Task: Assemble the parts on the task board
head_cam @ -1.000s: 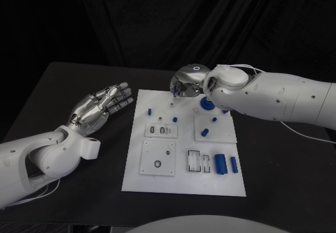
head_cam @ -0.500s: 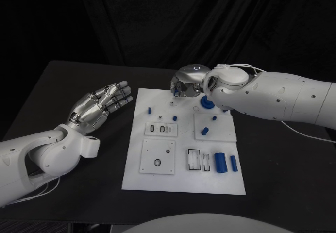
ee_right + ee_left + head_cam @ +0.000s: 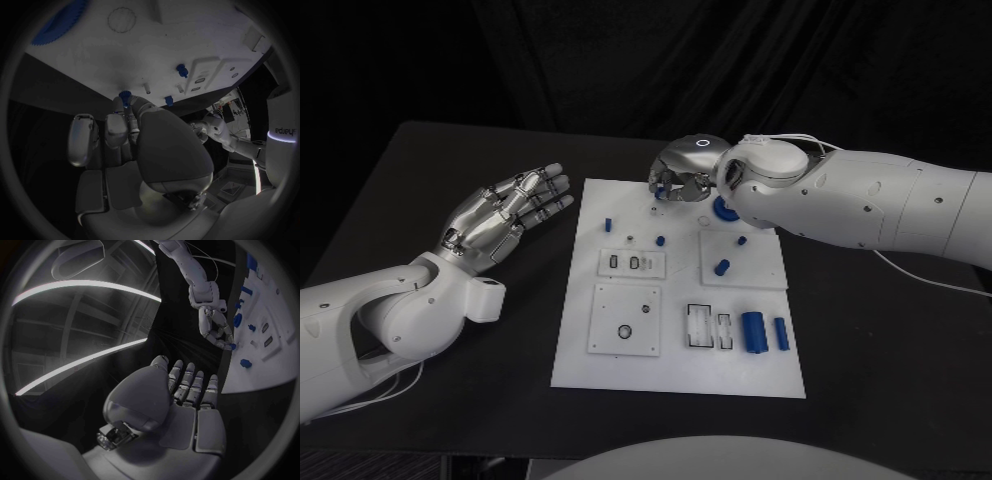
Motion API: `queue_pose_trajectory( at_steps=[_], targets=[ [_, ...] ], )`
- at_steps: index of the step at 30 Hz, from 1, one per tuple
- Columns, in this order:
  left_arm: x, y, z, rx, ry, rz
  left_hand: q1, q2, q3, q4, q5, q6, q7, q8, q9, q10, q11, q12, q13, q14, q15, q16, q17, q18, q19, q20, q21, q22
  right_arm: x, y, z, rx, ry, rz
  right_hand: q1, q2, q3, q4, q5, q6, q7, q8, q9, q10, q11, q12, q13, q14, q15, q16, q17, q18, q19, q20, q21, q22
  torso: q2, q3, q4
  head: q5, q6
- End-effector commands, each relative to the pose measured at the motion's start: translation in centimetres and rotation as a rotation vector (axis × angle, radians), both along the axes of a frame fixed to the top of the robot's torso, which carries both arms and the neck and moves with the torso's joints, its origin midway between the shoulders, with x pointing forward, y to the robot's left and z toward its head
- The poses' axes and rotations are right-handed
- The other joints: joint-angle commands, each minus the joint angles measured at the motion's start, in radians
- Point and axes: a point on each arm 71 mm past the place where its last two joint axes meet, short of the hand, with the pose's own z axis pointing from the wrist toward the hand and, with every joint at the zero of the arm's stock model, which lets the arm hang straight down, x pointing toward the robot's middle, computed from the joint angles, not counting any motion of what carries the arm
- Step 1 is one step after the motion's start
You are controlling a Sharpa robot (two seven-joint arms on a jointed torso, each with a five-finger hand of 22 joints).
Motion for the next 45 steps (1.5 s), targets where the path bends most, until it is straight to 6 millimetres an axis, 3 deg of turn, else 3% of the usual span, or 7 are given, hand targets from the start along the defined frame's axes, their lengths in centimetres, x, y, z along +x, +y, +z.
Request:
queue_pose_trajectory(
  at_steps=[1, 9, 15, 24, 30, 40, 45],
  targets=[
    [-0.1, -0.2, 0.6, -0.049, -0.056, -0.003, 0.008, 0.003, 0.007, -0.002, 0.004, 0.001, 0.003, 0.000, 0.001, -0.004, 0.005, -0.004, 0.000, 0.002, 0.009, 0.004, 0.001, -0.006, 0.004, 0.006, 0.004, -0.001, 0.0, 0.0, -0.3, -0.003, 0.002, -0.018, -0.012, -0.003, 0.000, 0.008, -0.011, -0.010, -0.001, -0.008, 0.003, -0.011, 0.005, -0.012, -0.002, -0.011, 0.000, -0.009, -0.009, -0.006, -0.011, -0.001, -0.011, 0.023, 0.000, 0.0002, 0.0021, -0.004, 0.000],
    [-0.1, -0.1, 0.6, -0.046, -0.055, 0.000, 0.008, 0.003, 0.007, -0.002, 0.004, 0.001, 0.003, 0.000, 0.001, -0.004, 0.005, -0.004, 0.000, 0.002, 0.009, 0.004, 0.001, -0.006, 0.004, 0.006, 0.004, -0.001, 0.3, -0.3, -0.6, -0.030, 0.029, -0.068, -0.013, -0.013, 0.006, 0.010, -0.034, -0.050, -0.009, -0.047, -0.004, -0.081, 0.029, -0.064, -0.012, -0.056, 0.009, -0.057, -0.079, 0.006, -0.059, 0.005, -0.061, -0.021, -0.001, -0.0015, 0.0013, -0.003, 0.000],
    [-0.1, 0.0, 0.6, -0.045, -0.053, -0.001, 0.009, 0.003, 0.008, -0.003, 0.004, 0.000, 0.004, -0.001, 0.001, -0.005, 0.006, -0.005, 0.000, 0.002, 0.009, 0.004, 0.001, -0.007, 0.005, 0.006, 0.004, -0.001, 0.4, -0.8, -0.6, -0.021, 0.017, -0.091, -0.037, -0.040, -0.037, 0.007, -0.094, -0.267, -0.060, -0.176, -0.068, -0.340, 0.060, -0.159, -0.028, -0.197, 0.040, -0.157, -0.239, 0.038, -0.197, 0.034, -0.201, -0.132, -0.002, -0.0001, 0.0004, -0.002, 0.001],
    [-0.2, 0.4, 0.6, -0.041, -0.052, 0.009, 0.009, 0.003, 0.008, -0.003, 0.004, 0.000, 0.004, -0.001, 0.001, -0.005, 0.006, -0.005, 0.000, 0.002, 0.009, 0.004, 0.001, -0.007, 0.005, 0.006, 0.004, -0.001, -0.1, -2.0, 1.7, 0.091, -0.086, -0.066, -0.031, -0.019, -0.063, -0.003, -0.079, -0.272, -0.079, -0.169, -0.089, -0.384, 0.056, -0.118, 0.000, -0.230, 0.040, -0.165, -0.263, 0.044, -0.217, 0.039, -0.231, -0.141, -0.001, 0.0004, 0.0003, 0.003, 0.012],
    [-0.3, 0.8, 0.6, -0.036, -0.051, 0.020, 0.009, 0.003, 0.010, -0.003, 0.004, 0.004, 0.005, 0.000, 0.001, -0.004, 0.006, -0.003, 0.000, 0.003, 0.010, 0.005, 0.002, -0.007, 0.005, 0.006, 0.004, -0.001, -1.3, -4.2, 5.0, 0.129, -0.107, -0.063, -0.026, 0.004, -0.060, 0.006, -0.055, -0.189, -0.010, -0.137, -0.097, -0.264, 0.052, -0.011, 0.040, -0.206, 0.034, -0.152, -0.249, 0.040, -0.187, 0.032, -0.218, -0.116, -0.001, 0.0013, -0.0005, 0.002, 0.008],
    [-0.3, 0.8, 0.6, -0.031, -0.047, 0.022, 0.010, 0.002, 0.011, -0.003, 0.005, 0.008, 0.005, 0.001, 0.002, -0.002, 0.006, 0.000, 0.001, 0.006, 0.011, 0.008, 0.002, -0.008, 0.007, 0.006, 0.005, -0.001, -3.9, -9.6, 6.3, 0.080, -0.081, -0.154, -0.049, -0.024, -0.037, 0.071, -0.082, -0.034, -0.010, -0.143, -0.159, -0.085, -0.037, 0.512, 0.402, -0.151, -0.019, -0.150, -0.215, 0.032, -0.147, -0.020, -0.228, -0.079, -0.002, -0.0001, -0.0023, -0.010, 0.010],
    [-0.2, 0.8, 0.6, -0.029, -0.045, 0.021, 0.010, 0.003, 0.014, -0.003, 0.005, 0.009, 0.006, 0.002, 0.002, -0.001, 0.007, 0.000, 0.001, 0.007, 0.011, 0.009, 0.002, -0.009, 0.007, 0.006, 0.005, -0.001, -4.4, -11.9, 5.4, 0.061, -0.050, -0.230, -0.108, -0.011, -0.084, 0.104, -0.064, 0.030, -0.010, -0.127, -0.154, 0.267, -0.043, 1.000, 1.093, 0.012, -0.019, 0.125, 0.263, 0.004, -0.048, -0.016, -0.113, 0.031, -0.004, -0.0020, -0.0032, -0.009, 0.002]
  ],
)
